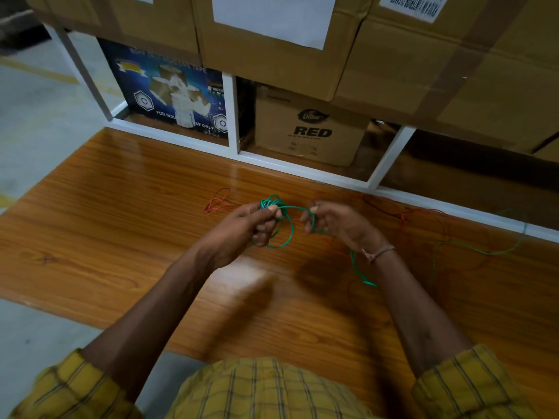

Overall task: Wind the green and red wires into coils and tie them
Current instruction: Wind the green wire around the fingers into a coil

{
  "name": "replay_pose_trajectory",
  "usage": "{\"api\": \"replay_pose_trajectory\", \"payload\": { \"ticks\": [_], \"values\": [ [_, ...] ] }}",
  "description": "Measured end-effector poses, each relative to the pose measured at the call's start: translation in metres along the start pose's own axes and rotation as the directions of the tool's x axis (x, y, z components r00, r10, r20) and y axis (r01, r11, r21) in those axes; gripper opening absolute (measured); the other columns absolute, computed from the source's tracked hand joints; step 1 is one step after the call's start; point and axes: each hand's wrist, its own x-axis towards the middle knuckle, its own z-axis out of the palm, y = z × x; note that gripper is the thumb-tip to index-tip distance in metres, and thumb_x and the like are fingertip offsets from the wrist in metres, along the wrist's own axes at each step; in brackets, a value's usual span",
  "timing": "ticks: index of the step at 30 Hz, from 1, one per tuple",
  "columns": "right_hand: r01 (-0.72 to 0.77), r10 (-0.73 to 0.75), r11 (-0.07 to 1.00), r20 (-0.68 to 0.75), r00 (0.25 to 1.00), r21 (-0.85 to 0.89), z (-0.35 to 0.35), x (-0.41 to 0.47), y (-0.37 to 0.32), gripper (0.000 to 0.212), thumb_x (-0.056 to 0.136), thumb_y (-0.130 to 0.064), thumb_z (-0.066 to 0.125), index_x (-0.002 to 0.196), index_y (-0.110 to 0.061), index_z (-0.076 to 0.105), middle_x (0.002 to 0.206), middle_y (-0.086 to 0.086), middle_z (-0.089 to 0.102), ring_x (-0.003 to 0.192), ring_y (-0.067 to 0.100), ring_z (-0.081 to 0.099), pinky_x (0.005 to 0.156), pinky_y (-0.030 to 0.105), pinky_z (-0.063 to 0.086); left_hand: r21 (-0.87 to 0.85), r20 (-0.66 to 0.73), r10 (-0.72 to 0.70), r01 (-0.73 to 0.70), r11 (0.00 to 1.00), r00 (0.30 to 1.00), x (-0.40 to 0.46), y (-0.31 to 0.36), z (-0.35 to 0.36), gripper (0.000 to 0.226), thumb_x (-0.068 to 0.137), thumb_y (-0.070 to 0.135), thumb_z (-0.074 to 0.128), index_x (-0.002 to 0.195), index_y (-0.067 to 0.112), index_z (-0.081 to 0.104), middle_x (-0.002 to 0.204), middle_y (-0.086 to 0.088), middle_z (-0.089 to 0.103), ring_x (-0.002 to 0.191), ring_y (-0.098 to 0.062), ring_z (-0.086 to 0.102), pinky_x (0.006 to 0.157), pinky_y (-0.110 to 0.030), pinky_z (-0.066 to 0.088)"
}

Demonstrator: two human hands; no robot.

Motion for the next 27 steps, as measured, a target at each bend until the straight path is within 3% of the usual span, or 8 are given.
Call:
{"api": "replay_pose_trajectory", "payload": {
  "ticks": [7, 10, 12, 15, 19, 21, 24, 27],
  "values": [
    [0.144, -0.135, 0.988, -0.142, 0.981, 0.058, 0.005, 0.009, 0.022, 0.013, 0.104, -0.008, 0.057, 0.093, -0.013, 0.062, 0.079, 0.002, 0.06, 0.066, 0.008, 0.05, 0.067, 0.025, 0.041, -0.249, 0.177, -0.065, 0.109, 0.962, 0.982, -0.006, 0.007, 0.005, 0.022, 0.111, 0.017, 0.039, 0.103, 0.007, 0.057, 0.07, -0.002, 0.043, 0.051, -0.009, 0.037, 0.05, -0.02, 0.036],
    [0.118, -0.147, 0.981, -0.188, 0.971, -0.156, 0.019, 0.02, 0.027, 0.03, 0.107, -0.016, 0.053, 0.103, 0.012, 0.062, 0.085, 0.014, 0.059, 0.068, 0.01, 0.053, 0.063, 0.021, 0.044, -0.365, 0.246, -0.021, 0.113, 0.924, 0.969, -0.003, 0.007, 0.011, 0.022, 0.112, 0.018, 0.038, 0.101, 0.008, 0.055, 0.071, -0.003, 0.048, 0.056, -0.016, 0.053, 0.056, -0.025, 0.049],
    [0.078, -0.123, 0.968, -0.179, 0.976, -0.24, 0.031, 0.022, 0.034, 0.03, 0.108, -0.009, 0.051, 0.113, 0.019, 0.062, 0.094, 0.018, 0.062, 0.068, 0.009, 0.061, 0.064, 0.02, 0.05, -0.46, 0.192, 0.045, 0.049, 0.887, 0.98, 0.001, 0.01, 0.015, 0.025, 0.112, 0.02, 0.039, 0.099, 0.008, 0.057, 0.075, -0.006, 0.062, 0.069, -0.023, 0.07, 0.068, -0.032, 0.062],
    [-0.007, -0.034, 0.924, -0.101, 0.994, -0.383, 0.051, 0.011, 0.04, 0.026, 0.11, -0.011, 0.045, 0.098, -0.001, 0.066, 0.077, 0.018, 0.061, 0.062, 0.017, 0.057, 0.061, 0.027, 0.047, -0.545, 0.073, 0.171, -0.105, 0.832, 0.983, 0.009, 0.014, 0.018, 0.029, 0.112, 0.017, 0.035, 0.101, 0.002, 0.058, 0.104, -0.027, 0.076, 0.105, -0.042, 0.076, 0.094, -0.046, 0.063],
    [0.006, 0.019, 0.683, 0.027, 0.999, -0.73, 0.068, -0.005, 0.032, 0.014, 0.107, -0.016, 0.052, 0.103, -0.007, 0.062, 0.068, -0.001, 0.061, 0.062, 0.025, 0.063, 0.063, 0.041, 0.057, -0.455, 0.042, 0.246, -0.2, 0.868, 0.968, 0.021, 0.015, 0.015, 0.026, 0.113, 0.015, 0.035, 0.105, 0.006, 0.058, 0.136, -0.037, 0.063, 0.135, -0.057, 0.055, 0.1, -0.05, 0.054],
    [-0.013, 0.068, 0.658, 0.042, 0.997, -0.753, 0.071, -0.013, 0.019, 0.009, 0.105, -0.016, 0.055, 0.109, -0.01, 0.06, 0.071, 0.0, 0.064, 0.06, 0.024, 0.067, 0.063, 0.045, 0.061, -0.379, -0.003, 0.239, -0.222, 0.898, 0.971, 0.024, 0.012, 0.014, 0.022, 0.113, 0.014, 0.036, 0.108, 0.007, 0.057, 0.143, -0.037, 0.058, 0.139, -0.056, 0.05, 0.1, -0.048, 0.051],
    [-0.034, 0.12, 0.594, 0.046, 0.992, -0.804, 0.072, -0.025, -0.008, 0.013, 0.104, -0.022, 0.057, 0.112, -0.013, 0.059, 0.086, 0.011, 0.074, 0.07, 0.028, 0.075, 0.071, 0.049, 0.064, -0.309, -0.062, 0.236, -0.243, 0.919, 0.97, 0.029, 0.008, 0.015, 0.02, 0.114, 0.012, 0.036, 0.122, 0.004, 0.051, 0.146, -0.033, 0.057, 0.138, -0.052, 0.054, 0.108, -0.05, 0.051],
    [0.018, 0.142, 0.377, 0.077, 0.987, -0.926, 0.077, -0.031, -0.025, 0.021, 0.104, -0.024, 0.057, 0.122, -0.013, 0.058, 0.111, 0.013, 0.072, 0.096, 0.03, 0.073, 0.086, 0.048, 0.061, -0.267, -0.123, 0.217, -0.243, 0.933, 0.968, 0.034, 0.005, 0.02, 0.034, 0.114, 0.011, 0.038, 0.145, -0.004, 0.038, 0.149, -0.029, 0.057, 0.134, -0.048, 0.059, 0.108, -0.051, 0.052]
  ]
}}
